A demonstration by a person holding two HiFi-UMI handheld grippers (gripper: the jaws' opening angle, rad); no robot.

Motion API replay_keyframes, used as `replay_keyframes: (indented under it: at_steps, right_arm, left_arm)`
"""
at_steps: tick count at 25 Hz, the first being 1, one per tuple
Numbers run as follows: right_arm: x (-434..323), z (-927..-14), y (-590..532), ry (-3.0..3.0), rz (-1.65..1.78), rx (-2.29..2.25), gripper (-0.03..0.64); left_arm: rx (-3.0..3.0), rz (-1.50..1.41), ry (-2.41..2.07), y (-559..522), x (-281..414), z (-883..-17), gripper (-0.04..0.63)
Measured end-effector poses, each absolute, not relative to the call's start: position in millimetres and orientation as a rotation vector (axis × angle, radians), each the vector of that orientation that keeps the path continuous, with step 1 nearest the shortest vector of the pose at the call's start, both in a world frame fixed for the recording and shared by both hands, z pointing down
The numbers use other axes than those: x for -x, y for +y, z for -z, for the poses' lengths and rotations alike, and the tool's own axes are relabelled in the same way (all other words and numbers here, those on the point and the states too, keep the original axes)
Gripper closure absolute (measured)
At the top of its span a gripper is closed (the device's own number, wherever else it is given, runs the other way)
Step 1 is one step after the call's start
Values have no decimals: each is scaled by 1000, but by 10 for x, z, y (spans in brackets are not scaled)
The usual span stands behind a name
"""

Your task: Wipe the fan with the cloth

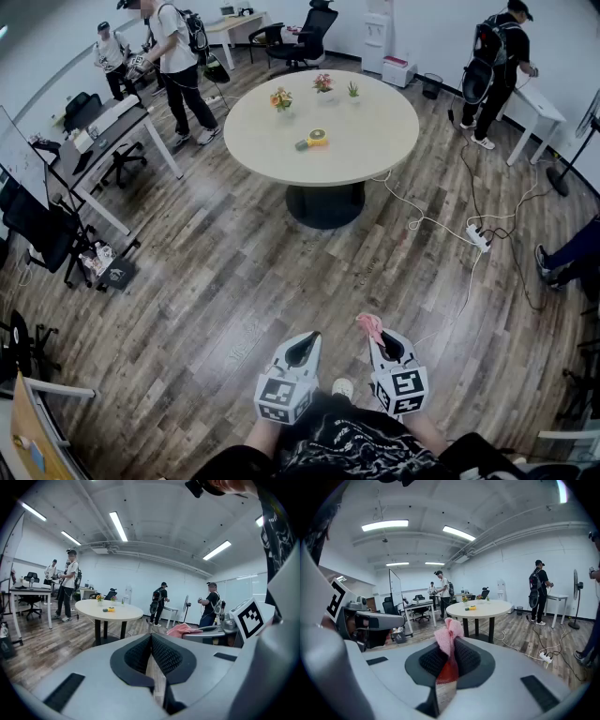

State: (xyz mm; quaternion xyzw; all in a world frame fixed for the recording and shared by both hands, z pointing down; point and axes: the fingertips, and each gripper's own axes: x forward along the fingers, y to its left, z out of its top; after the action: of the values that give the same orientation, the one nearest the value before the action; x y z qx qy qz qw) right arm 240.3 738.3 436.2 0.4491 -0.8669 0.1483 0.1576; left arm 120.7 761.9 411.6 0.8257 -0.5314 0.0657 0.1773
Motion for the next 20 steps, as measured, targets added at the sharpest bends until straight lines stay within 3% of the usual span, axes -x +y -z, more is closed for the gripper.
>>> replay_keyframes:
  at_steps: [15,20]
  right_arm:
    - [-2030,-4231,7234,-2520,-387,-1316,566]
    - [-1970,-4151,7135,-2510,-366,-1387,566]
  left_arm:
    - [-2295,-103,-1515,7428,-828,-4104,567]
    - [-2323,-31,-1456,7352,-711,-4049,388]
